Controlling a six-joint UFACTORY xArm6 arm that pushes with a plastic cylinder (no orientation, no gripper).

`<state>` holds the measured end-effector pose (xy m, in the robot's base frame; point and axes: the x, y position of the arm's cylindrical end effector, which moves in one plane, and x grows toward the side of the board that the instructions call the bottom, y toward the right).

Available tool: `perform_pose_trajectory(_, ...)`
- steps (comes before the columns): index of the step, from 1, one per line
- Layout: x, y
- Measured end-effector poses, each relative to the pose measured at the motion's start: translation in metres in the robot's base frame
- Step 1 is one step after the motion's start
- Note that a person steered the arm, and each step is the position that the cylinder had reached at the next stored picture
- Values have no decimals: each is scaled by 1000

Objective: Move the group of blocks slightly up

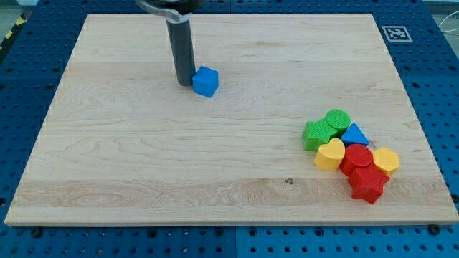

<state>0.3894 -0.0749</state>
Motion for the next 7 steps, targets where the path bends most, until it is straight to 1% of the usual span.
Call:
perform_pose_trajectory(1, 12, 14)
perform_pose_trajectory(2, -2, 59)
perform_pose_trajectory(3, -7, 84)
perform_pose_trajectory(5, 88, 72)
perform_pose_trajectory(6, 146, 95)
perform_pose_trajectory(7, 182, 145)
